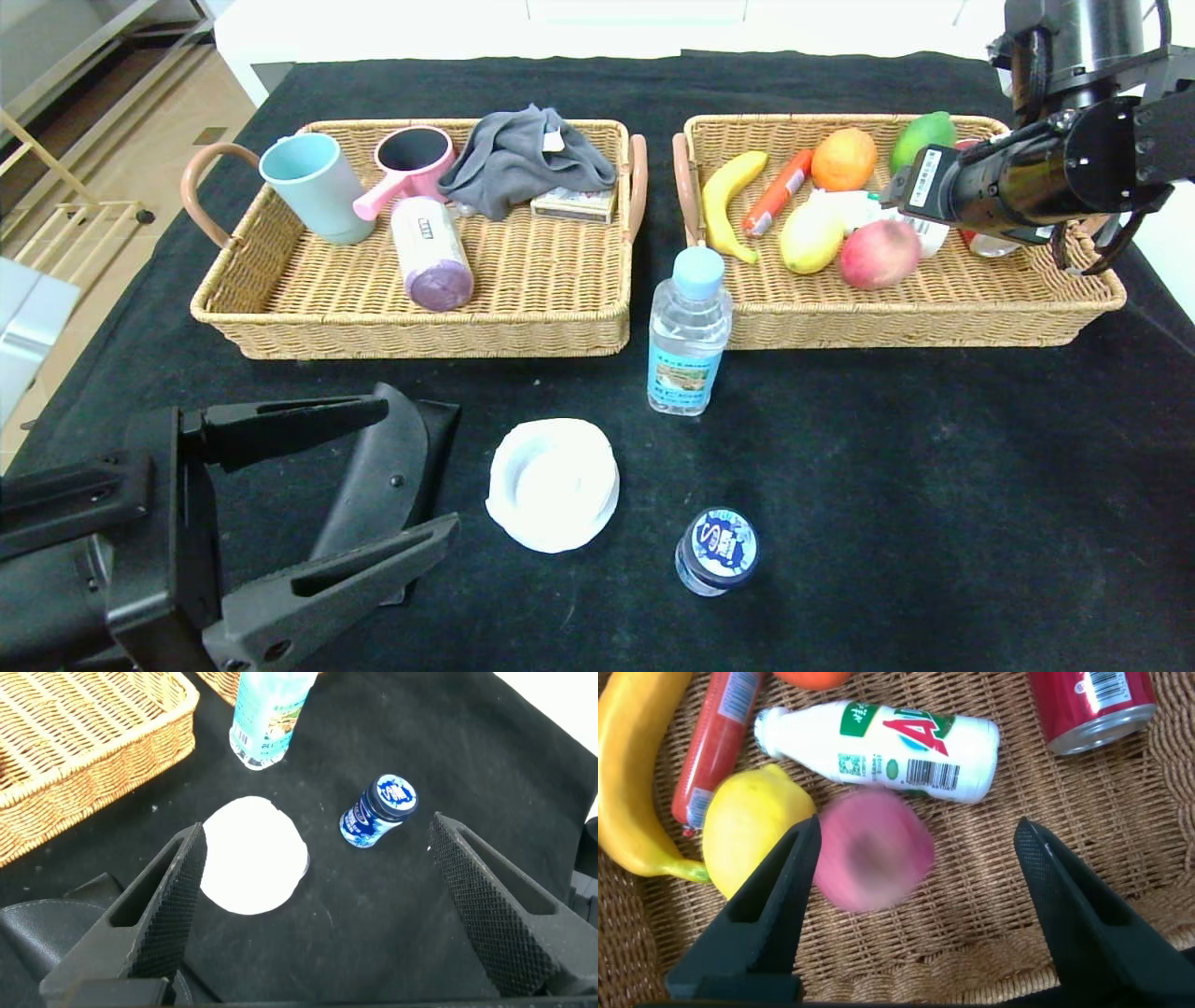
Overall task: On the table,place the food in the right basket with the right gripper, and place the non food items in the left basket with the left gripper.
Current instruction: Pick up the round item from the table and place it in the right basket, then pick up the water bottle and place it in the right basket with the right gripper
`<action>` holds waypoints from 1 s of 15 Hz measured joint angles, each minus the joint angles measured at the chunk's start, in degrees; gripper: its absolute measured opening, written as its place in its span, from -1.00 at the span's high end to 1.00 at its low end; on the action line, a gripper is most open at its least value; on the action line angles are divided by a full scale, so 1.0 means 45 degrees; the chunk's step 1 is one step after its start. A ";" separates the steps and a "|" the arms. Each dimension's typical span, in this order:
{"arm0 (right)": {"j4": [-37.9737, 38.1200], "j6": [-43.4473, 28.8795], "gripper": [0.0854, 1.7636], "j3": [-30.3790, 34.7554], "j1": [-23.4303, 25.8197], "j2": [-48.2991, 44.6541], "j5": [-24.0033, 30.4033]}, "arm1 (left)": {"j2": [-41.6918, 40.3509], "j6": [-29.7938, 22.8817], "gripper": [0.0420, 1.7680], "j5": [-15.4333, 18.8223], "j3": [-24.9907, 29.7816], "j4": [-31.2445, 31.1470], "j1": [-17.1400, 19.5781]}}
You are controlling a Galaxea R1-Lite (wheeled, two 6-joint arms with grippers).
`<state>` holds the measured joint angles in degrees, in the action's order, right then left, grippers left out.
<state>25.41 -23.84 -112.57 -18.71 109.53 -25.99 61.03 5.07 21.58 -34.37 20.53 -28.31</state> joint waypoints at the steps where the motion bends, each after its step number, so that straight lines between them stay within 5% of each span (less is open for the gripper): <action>1: 0.0000 -0.0005 -0.73 0.0014 -0.0019 -0.0011 0.0000 | -0.0005 0.0000 -0.94 0.0000 0.0000 0.0000 0.0000; 7: 0.0019 0.0008 -0.84 0.0889 -0.0263 -0.0604 0.0076 | -0.0019 0.0000 -0.94 0.0000 0.0000 -0.0005 0.0000; 15: -0.0545 0.0694 -0.90 0.6363 -0.1704 -0.4356 0.2021 | 0.0005 0.0133 -0.94 -0.0005 0.0049 -0.0011 0.0000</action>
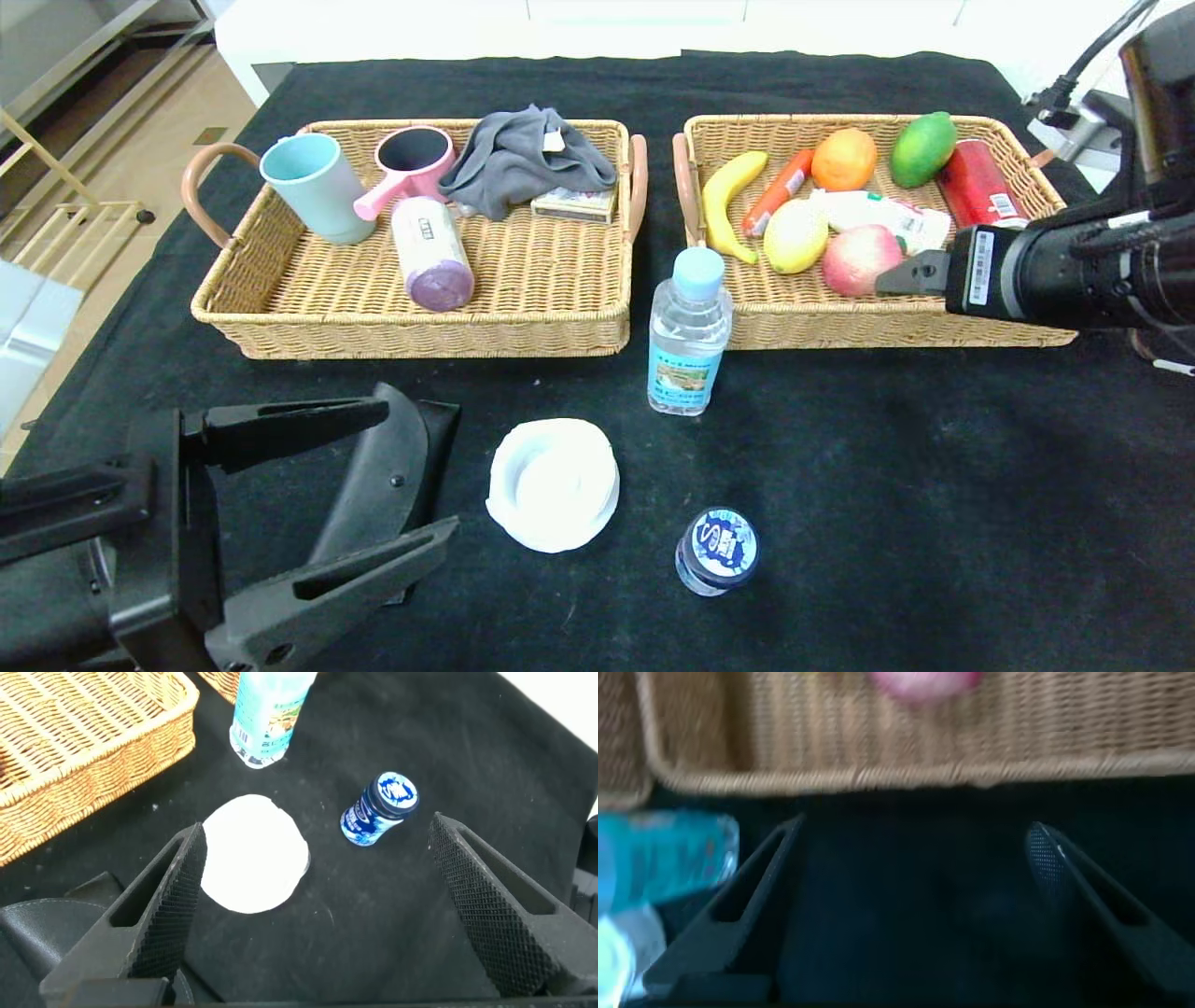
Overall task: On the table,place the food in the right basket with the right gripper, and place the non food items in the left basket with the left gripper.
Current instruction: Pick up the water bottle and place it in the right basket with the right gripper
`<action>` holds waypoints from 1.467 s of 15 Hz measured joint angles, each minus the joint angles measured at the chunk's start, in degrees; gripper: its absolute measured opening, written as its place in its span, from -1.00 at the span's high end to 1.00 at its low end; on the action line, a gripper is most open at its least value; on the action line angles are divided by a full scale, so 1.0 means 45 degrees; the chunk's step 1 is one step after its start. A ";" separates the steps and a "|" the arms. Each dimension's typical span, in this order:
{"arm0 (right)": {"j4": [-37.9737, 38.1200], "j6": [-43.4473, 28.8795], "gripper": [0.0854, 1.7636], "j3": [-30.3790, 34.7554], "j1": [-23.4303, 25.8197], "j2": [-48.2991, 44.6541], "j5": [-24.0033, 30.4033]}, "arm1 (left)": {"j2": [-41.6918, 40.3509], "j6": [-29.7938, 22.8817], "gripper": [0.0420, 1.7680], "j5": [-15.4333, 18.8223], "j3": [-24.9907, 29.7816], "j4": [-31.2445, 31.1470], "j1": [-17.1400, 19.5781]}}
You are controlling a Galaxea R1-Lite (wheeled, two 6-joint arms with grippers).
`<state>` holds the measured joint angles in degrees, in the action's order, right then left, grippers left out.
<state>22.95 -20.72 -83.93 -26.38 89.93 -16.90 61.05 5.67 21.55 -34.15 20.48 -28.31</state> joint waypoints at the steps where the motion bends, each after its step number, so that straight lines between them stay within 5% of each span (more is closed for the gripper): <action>1: -0.0417 0.0171 -0.90 0.0786 -0.0366 -0.0471 0.0141 | 0.0019 0.0024 -0.94 -0.0005 0.0030 -0.0008 0.0000; 5: -0.1728 0.0783 -0.92 0.3259 -0.2300 -0.1972 0.0252 | 0.0049 0.0049 -0.94 -0.0008 0.0060 0.0005 0.0005; 11: -0.3744 0.1463 -0.92 0.4833 -0.4280 -0.2479 0.0116 | 0.0079 0.0043 -0.94 -0.0062 0.0011 0.0024 0.0005; 22: -0.6453 0.1520 -0.92 0.4161 -0.7190 0.0401 -0.3722 | 0.0035 0.0051 -0.94 -0.0062 -0.0122 0.0049 0.0515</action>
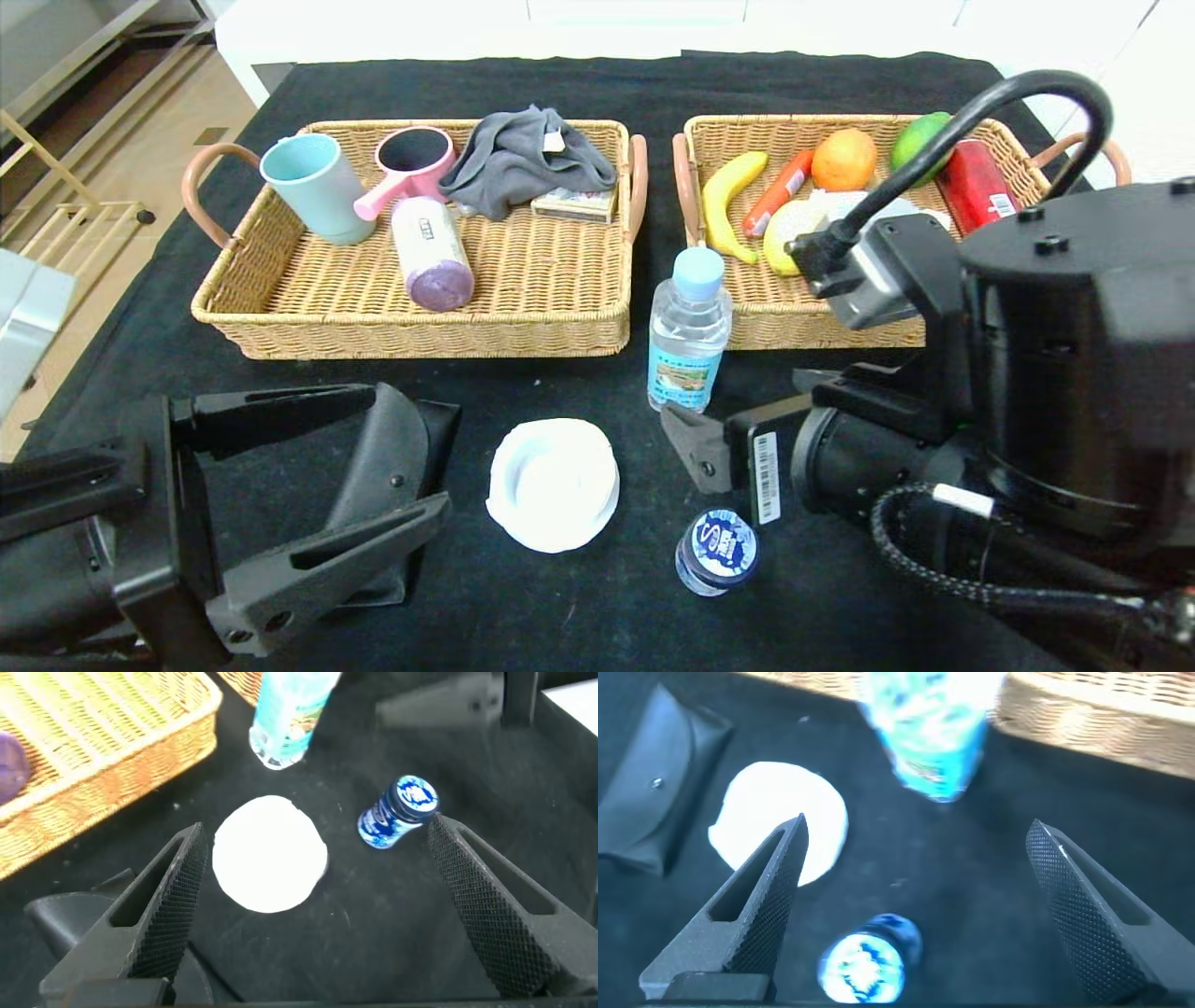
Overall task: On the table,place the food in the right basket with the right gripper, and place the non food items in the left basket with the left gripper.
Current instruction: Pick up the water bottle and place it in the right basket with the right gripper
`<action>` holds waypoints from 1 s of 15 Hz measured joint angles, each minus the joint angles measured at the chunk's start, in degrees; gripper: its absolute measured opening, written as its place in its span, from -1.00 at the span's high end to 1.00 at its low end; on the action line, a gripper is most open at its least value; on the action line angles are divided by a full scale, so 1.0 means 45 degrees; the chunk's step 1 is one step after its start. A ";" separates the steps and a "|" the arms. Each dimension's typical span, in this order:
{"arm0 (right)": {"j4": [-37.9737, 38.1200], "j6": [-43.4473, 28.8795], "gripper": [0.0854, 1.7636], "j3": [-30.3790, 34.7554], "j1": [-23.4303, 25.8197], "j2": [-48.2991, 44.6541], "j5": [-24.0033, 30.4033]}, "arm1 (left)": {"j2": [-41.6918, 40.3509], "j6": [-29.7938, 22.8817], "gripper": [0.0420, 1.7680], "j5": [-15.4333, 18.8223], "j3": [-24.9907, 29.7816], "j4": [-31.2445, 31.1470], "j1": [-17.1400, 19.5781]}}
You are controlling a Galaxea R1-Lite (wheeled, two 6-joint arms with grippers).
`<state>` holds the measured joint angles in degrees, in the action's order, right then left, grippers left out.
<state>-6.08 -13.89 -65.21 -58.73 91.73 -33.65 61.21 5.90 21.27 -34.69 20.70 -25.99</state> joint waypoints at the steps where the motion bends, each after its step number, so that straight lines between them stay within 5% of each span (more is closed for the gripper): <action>1: -0.0024 -0.0014 -0.92 -0.0252 -0.0116 0.0263 -0.0309 | -0.0011 -0.0003 -0.94 0.0005 -0.0030 -0.0003 0.0092; 8: -0.0918 -0.0184 -0.92 -0.1850 -0.0520 0.2211 -0.2468 | -0.0065 -0.0003 -0.94 0.0011 -0.0098 -0.0003 0.0228; 15: -0.0975 -0.0368 -0.92 -0.2869 -0.0179 0.3140 -0.3332 | -0.0035 -0.0008 -0.94 0.0014 -0.0087 -0.0003 0.0228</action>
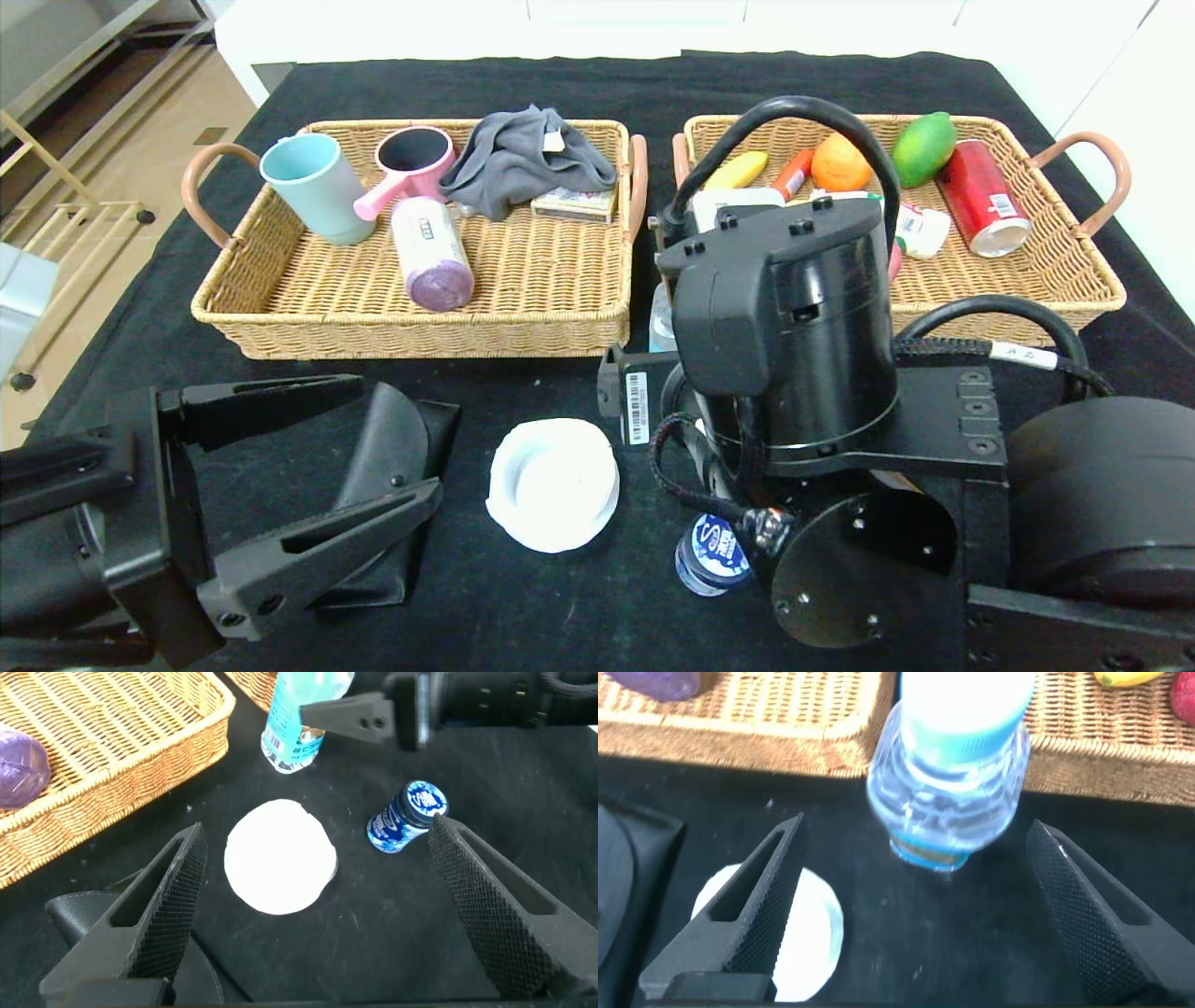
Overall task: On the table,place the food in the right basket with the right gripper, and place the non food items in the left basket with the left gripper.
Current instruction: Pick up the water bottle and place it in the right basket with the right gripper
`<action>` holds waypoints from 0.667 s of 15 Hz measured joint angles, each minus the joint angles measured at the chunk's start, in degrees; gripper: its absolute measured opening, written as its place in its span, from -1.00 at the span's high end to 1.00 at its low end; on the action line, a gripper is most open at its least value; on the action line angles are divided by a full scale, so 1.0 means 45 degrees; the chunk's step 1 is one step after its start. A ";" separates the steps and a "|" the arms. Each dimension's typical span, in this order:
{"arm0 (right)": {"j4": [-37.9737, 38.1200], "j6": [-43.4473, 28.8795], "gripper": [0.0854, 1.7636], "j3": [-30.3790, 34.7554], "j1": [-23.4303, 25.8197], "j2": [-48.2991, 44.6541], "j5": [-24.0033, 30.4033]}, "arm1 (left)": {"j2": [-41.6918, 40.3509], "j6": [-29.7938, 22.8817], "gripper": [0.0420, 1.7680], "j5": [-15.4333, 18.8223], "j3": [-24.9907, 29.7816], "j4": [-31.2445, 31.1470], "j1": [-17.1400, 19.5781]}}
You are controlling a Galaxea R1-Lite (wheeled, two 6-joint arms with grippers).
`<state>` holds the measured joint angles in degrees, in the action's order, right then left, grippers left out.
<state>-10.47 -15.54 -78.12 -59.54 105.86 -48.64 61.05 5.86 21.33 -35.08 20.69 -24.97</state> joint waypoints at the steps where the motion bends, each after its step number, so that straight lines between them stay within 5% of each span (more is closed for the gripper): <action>1: 0.0008 -0.0054 -0.93 -0.0098 0.0125 0.0087 -0.0008 | 0.0011 0.0005 -0.94 0.0000 0.0011 -0.0005 0.0000; 10: -0.1016 0.0106 -0.93 -0.0618 0.0767 0.0916 -0.0027 | 0.0062 0.0014 -0.94 -0.0003 0.0024 -0.0011 0.0000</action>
<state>-15.04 -15.07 -80.90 -56.09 109.98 -48.76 61.33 5.92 21.32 -34.97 20.64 -24.97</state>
